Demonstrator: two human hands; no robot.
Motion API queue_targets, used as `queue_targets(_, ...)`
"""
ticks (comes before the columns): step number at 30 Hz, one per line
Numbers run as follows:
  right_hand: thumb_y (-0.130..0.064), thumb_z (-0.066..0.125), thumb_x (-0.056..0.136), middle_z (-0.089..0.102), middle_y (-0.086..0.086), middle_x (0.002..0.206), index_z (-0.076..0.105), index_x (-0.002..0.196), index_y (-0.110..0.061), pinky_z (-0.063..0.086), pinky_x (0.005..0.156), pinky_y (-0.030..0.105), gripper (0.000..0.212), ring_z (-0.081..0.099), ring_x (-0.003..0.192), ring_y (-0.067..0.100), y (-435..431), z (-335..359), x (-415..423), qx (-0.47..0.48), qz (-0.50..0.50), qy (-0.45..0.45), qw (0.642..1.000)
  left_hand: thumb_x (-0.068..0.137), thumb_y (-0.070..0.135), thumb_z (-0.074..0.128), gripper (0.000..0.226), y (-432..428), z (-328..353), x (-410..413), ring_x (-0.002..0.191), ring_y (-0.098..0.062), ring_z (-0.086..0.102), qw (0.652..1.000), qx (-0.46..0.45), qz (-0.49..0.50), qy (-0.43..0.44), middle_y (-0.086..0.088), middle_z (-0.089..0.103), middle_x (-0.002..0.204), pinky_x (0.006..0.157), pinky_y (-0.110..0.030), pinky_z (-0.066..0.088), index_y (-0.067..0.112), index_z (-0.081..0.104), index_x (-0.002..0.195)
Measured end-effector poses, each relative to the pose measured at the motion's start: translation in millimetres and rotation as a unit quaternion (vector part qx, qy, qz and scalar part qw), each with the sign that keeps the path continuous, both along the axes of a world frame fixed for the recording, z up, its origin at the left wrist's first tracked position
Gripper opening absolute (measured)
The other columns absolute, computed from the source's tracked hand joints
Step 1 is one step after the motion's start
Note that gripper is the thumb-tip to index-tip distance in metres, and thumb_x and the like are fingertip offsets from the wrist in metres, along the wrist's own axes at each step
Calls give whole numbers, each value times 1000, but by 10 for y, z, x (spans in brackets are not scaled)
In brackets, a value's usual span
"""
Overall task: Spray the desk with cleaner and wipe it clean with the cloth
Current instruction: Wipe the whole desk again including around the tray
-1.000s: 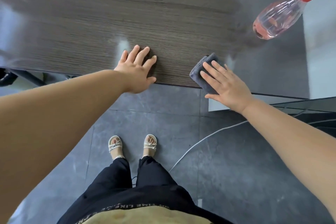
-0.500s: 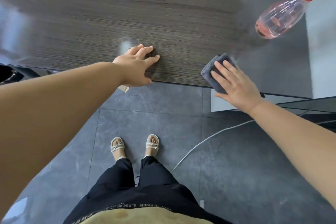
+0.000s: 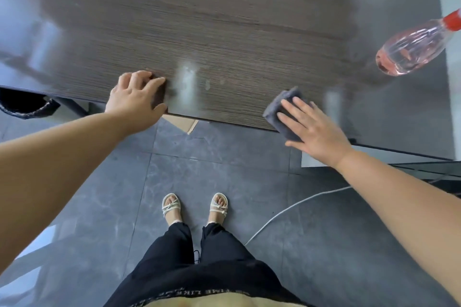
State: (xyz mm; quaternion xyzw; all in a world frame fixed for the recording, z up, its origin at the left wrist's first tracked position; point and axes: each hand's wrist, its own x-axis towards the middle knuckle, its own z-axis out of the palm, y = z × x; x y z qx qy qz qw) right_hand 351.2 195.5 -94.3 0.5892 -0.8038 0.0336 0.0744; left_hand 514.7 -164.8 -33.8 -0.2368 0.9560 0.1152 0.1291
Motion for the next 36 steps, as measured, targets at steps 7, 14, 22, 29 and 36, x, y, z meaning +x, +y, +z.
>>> queue_targets(7, -41, 79, 69, 41, 14, 146, 39, 138, -15, 36, 102, 57, 84, 39, 133, 35, -805, -34, 315, -4, -32, 18, 999, 94, 46, 41, 62, -96, -112, 18, 142, -29, 4, 998, -3, -26, -50, -1, 7, 156, 115, -41, 8, 35, 13, 148)
queue_targets(14, -43, 69, 79, 33, 8, 152, 39, 144, -18, 25, 110, 52, 76, 31, 139, 31, -1853, 33, 682, 1, -1, -45, 999, 93, 41, 47, 65, -180, 6, -25, 139, -30, 9, 996, 3, -42, -84, 3, 9, 156, 112, -44, 22, 38, 12, 148)
queue_targets(22, -38, 67, 81, 39, 15, 146, 34, 140, -15, 35, 102, 57, 72, 31, 134, 33, -618, -17, 233, 3, -2, 28, 1000, 92, 32, 46, 68, -287, -24, 34, 141, -30, 7, 992, 9, -94, -86, 2, 4, 157, 114, -41, 20, 36, 9, 148)
queue_targets(29, -40, 74, 75, 41, 15, 146, 36, 142, -14, 32, 105, 56, 81, 40, 134, 35, -1737, -43, 727, 4, -56, 42, 998, 90, 15, 45, 65, -389, -39, 51, 141, -31, 11, 992, 80, -84, -45, 1, 12, 156, 115, -37, 18, 29, 21, 148)
queue_targets(36, -43, 63, 83, 27, 8, 155, 32, 147, -20, 21, 112, 52, 75, 25, 142, 30, -2361, 69, 890, 44, -18, -70, 996, 89, 13, 44, 52, -727, 141, 256, 136, -29, 20, 997, 61, 35, 12, -7, 32, 146, 110, -40, 24, 19, 38, 140)
